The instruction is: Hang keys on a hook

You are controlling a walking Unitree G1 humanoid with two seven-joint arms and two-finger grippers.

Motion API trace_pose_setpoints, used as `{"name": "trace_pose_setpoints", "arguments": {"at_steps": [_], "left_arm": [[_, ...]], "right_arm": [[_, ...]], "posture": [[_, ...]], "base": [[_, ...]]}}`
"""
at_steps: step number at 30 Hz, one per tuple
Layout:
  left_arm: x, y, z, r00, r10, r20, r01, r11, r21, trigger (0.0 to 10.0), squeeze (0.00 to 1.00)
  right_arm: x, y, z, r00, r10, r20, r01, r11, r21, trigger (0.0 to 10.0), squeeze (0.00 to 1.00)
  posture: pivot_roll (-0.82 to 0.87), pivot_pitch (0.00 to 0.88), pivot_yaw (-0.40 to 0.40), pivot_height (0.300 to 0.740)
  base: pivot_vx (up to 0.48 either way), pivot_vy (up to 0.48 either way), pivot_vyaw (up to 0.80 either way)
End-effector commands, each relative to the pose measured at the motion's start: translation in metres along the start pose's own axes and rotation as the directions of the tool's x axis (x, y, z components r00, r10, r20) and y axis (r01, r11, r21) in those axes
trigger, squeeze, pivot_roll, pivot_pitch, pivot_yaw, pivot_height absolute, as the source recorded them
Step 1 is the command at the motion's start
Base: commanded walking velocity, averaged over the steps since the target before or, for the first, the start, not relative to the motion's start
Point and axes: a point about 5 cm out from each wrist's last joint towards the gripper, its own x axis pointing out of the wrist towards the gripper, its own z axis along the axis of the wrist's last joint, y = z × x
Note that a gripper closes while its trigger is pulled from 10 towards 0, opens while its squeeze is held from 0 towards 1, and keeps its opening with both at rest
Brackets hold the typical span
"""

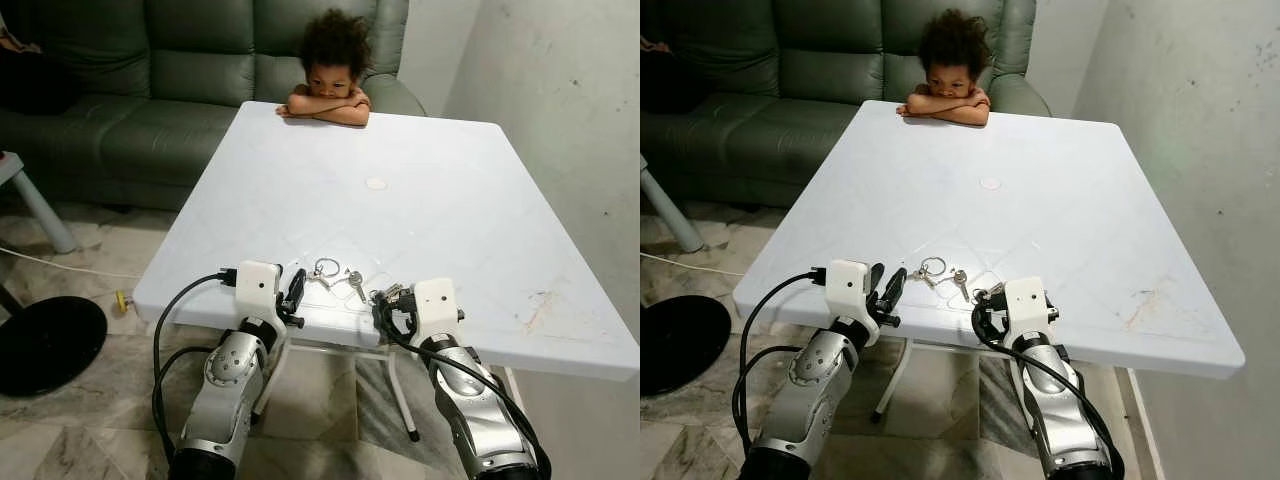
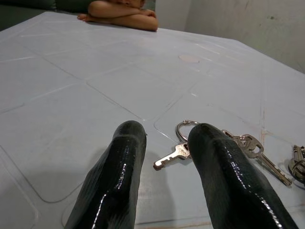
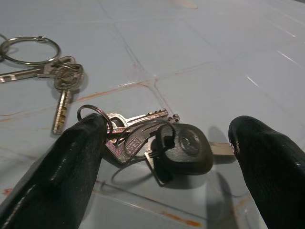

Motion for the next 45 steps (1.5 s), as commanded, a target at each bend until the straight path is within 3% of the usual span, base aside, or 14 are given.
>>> {"name": "trace_pose_setpoints", "arguments": {"at_steps": [1, 2, 3, 5, 17, 18, 19, 24, 33, 35, 36, 39, 40, 45], "left_arm": [[0.0, -0.004, 0.002, 1.0, -0.005, 0.003, 0.005, 1.0, -0.009, 10.0, 0.0], [0.0, -0.004, 0.002, 1.0, -0.005, 0.003, 0.005, 1.0, -0.009, 10.0, 0.0], [0.0, -0.004, 0.002, 1.0, -0.004, 0.002, 0.004, 1.0, -0.01, 10.0, 0.0], [0.001, -0.004, 0.002, 1.0, -0.005, 0.003, 0.005, 1.0, -0.012, 10.0, 0.0], [0.001, -0.005, 0.003, 1.0, -0.006, 0.003, 0.006, 1.0, -0.01, 10.0, 0.0], [0.001, -0.005, 0.003, 1.0, -0.004, 0.003, 0.004, 1.0, -0.01, 10.0, 0.0], [0.001, -0.005, 0.003, 1.0, -0.003, 0.004, 0.003, 1.0, -0.01, 10.0, 0.0], [0.0, -0.005, 0.003, 1.0, -0.001, 0.005, 0.001, 1.0, -0.011, 10.0, 0.0], [0.0, -0.005, 0.002, 1.0, 0.001, 0.002, -0.001, 1.0, -0.012, 10.0, 0.0], [0.0, -0.005, 0.002, 1.0, 0.001, 0.003, -0.001, 1.0, -0.013, 10.0, 0.0], [0.0, -0.005, 0.002, 1.0, 0.0, 0.003, 0.0, 1.0, -0.013, 10.0, 0.0], [0.0, -0.006, 0.002, 1.0, 0.0, 0.002, 0.0, 1.0, -0.011, 10.0, 0.0], [0.0, -0.006, 0.002, 1.0, -0.001, 0.003, 0.001, 1.0, -0.011, 10.0, 0.0], [-0.001, -0.006, 0.002, 1.0, 0.0, 0.004, 0.0, 1.0, -0.01, 10.0, 0.0]], "right_arm": [[-0.001, -0.007, 0.001, 0.999, -0.041, 0.001, 0.041, 0.999, -0.004, 5.1, 0.0], [-0.001, -0.007, 0.001, 0.999, -0.041, 0.001, 0.041, 0.999, -0.004, 5.1, 0.0], [-0.002, -0.009, 0.001, 0.999, -0.05, 0.003, 0.05, 0.999, -0.007, 1.8, 0.0], [-0.004, -0.011, 0.0, 0.998, -0.059, 0.004, 0.059, 0.998, -0.013, 0.0, 0.0], [-0.009, -0.014, 0.0, 0.999, -0.033, 0.036, 0.034, 0.999, -0.019, 0.0, 0.0], [-0.01, -0.014, -0.001, 0.999, -0.026, 0.023, 0.026, 1.0, -0.013, 0.7, 0.0], [-0.011, -0.012, -0.002, 1.0, 0.0, 0.023, 0.0, 1.0, 0.015, 4.0, 0.0], [-0.014, -0.009, -0.003, 0.996, 0.088, 0.03, -0.09, 0.994, 0.061, 10.0, 0.0], [-0.017, -0.018, -0.005, 0.997, 0.063, 0.033, -0.065, 0.996, 0.067, 10.0, 0.0], [-0.016, -0.021, -0.005, 0.999, 0.035, 0.021, -0.036, 0.998, 0.048, 9.3, 0.0], [-0.016, -0.022, -0.005, 0.999, 0.029, 0.025, -0.03, 0.999, 0.039, 4.1, 0.0], [-0.016, -0.022, -0.005, 1.0, 0.017, 0.022, -0.017, 1.0, 0.022, 4.0, 0.0], [-0.016, -0.022, -0.005, 1.0, 0.016, 0.023, -0.017, 1.0, 0.024, 1.3, 0.0], [-0.017, -0.023, -0.005, 0.999, 0.013, 0.035, -0.013, 1.0, 0.018, 0.5, 0.0]], "posture": [[0.1, 0.0, -0.079, 0.74], [0.1, 0.0, -0.079, 0.74], [0.1, 0.0, -0.078, 0.74], [0.1, 0.0, -0.077, 0.74], [0.1, 0.0, -0.077, 0.74], [0.1, 0.0, -0.078, 0.74], [0.1, 0.0, -0.079, 0.74], [0.1, 0.0, -0.078, 0.74], [0.1, 0.0, -0.075, 0.74], [0.1, 0.0, -0.075, 0.74], [0.1, 0.0, -0.075, 0.74], [0.1, 0.0, -0.075, 0.74], [0.1, 0.0, -0.075, 0.74], [0.1, 0.0, -0.074, 0.74]], "base": [[0.0, 0.0, 0.0], [0.0, 0.0, 0.0], [0.0, 0.0, 0.0], [0.0, 0.0, 0.0], [0.0, 0.0, 0.0], [0.0, 0.0, 0.0], [0.0, 0.0, 0.0], [0.0, 0.0, 0.0], [0.0, 0.0, 0.0], [0.0, 0.0, 0.0], [0.0, 0.0, 0.0], [0.0, 0.0, 0.0], [0.0, 0.0, 0.0], [0.0, 0.0, 0.0]]}}
